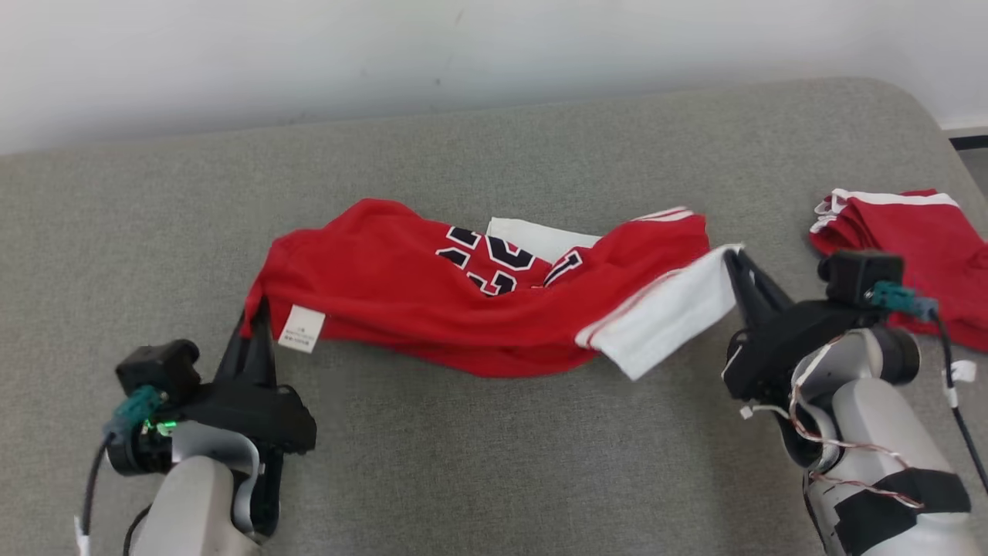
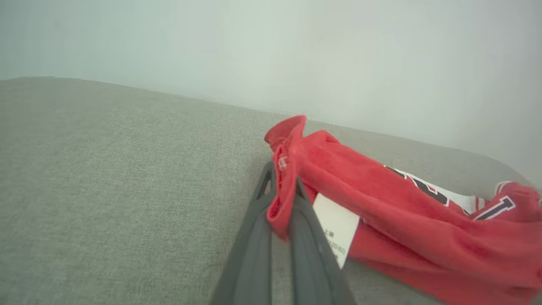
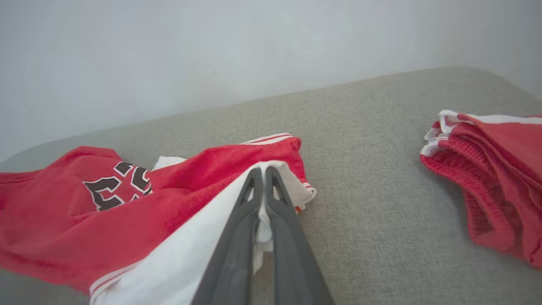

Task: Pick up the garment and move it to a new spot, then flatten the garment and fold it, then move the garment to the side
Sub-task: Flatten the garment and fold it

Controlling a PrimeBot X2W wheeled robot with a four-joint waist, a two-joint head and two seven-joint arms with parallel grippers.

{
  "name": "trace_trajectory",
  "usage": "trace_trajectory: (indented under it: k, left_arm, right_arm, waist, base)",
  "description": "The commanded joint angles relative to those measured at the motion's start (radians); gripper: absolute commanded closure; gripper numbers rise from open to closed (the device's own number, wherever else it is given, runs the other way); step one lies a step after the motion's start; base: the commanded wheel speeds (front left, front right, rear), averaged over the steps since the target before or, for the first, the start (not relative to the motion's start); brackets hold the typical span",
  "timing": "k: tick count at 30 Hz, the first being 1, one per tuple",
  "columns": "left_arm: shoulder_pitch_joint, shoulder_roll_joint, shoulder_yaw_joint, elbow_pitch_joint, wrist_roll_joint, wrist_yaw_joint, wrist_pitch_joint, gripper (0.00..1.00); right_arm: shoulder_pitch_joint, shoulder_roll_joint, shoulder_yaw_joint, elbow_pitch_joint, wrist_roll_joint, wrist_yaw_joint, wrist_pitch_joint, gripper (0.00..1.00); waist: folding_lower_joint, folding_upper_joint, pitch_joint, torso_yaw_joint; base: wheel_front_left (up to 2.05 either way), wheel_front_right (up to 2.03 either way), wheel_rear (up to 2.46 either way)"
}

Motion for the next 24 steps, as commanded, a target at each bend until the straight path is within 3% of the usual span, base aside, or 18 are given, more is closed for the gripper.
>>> trace_trajectory:
  k: [1, 6, 12, 18, 24]
  left_arm:
    - [-0.009, -0.001, 0.008, -0.021, -0.034, -0.010, 0.002, 1.00]
    - [-0.066, -0.004, 0.010, -0.110, -0.132, -0.032, 0.076, 1.00]
    - [-0.195, -0.004, 0.052, -0.193, -0.284, -0.036, 0.244, 1.00]
    - [-0.354, 0.028, 0.079, -0.252, -0.348, 0.005, 0.393, 1.00]
    - [-0.528, 0.066, 0.080, -0.282, -0.329, 0.054, 0.441, 1.00]
  right_arm:
    - [-0.007, -0.012, 0.003, -0.031, 0.022, 0.002, 0.001, 1.00]
    - [-0.060, -0.049, 0.004, -0.154, 0.087, 0.002, 0.039, 1.00]
    - [-0.207, -0.075, -0.005, -0.226, 0.139, 0.002, 0.108, 1.00]
    - [-0.409, -0.083, -0.001, -0.167, 0.120, 0.002, 0.152, 1.00]
    - [-0.595, -0.057, 0.004, -0.071, 0.088, 0.002, 0.152, 1.00]
  waist:
    - [-0.0001, -0.0002, -0.016, -0.012]
    - [-0.0001, -0.0002, -0.040, -0.037]
    - [-0.0001, -0.0002, -0.024, -0.069]
    - [-0.0001, -0.0002, 0.065, -0.100]
    - [-0.0001, -0.0002, 0.214, -0.111]
  base:
    - [0.00, 0.00, 0.00]
    - [0.00, 0.00, 0.00]
    - [0.00, 0.00, 0.00]
    - [0.00, 0.00, 0.00]
    - [0.00, 0.00, 0.00]
